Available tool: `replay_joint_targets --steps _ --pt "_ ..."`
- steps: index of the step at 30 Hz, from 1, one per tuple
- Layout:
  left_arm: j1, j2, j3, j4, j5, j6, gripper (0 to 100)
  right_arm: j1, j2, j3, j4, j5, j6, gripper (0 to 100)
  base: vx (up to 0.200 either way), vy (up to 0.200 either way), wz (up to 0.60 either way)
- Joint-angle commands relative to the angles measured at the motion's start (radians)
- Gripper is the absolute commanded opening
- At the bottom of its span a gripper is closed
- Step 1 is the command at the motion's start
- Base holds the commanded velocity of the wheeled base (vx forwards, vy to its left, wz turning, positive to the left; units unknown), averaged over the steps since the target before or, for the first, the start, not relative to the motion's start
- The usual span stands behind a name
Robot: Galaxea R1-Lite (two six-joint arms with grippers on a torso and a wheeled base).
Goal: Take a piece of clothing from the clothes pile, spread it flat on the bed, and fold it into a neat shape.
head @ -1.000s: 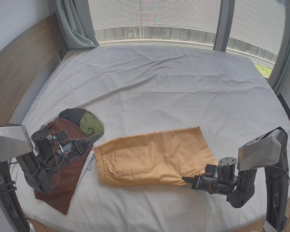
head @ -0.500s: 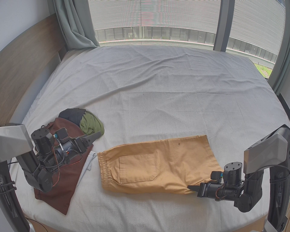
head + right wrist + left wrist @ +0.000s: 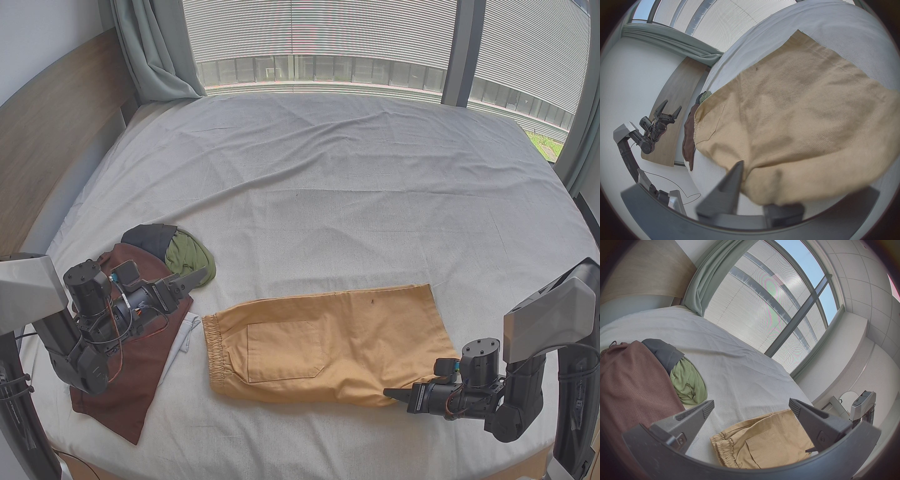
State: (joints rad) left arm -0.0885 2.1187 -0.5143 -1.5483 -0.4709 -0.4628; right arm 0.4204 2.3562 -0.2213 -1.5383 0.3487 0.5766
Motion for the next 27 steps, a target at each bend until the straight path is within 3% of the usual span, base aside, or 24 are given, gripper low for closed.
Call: replay_joint_targets --steps 1,10,20,27 --pt "0.000 -0.002 0.003 -0.001 0.000 0.000 100 0.001 -0.003 0.008 -0.002 -0.001 0.000 100 0.000 0.000 0.00" --pt "-0.008 -0.003 0.014 -0.001 -0.002 0.000 100 0.069 -0.038 0.134 -0.002 -0.004 -0.060 100 0.000 0.000 0.00" --pt "-0.008 -0.005 0.017 -0.001 -0.008 0.000 100 0.173 -0.198 0.206 0.000 0.001 -0.061 100 0.000 0.000 0.00" --pt "-0.011 -0.031 0.036 -0.001 -0.018 0.000 100 0.173 -0.290 0.194 0.000 0.009 -0.060 100 0.000 0.000 0.00"
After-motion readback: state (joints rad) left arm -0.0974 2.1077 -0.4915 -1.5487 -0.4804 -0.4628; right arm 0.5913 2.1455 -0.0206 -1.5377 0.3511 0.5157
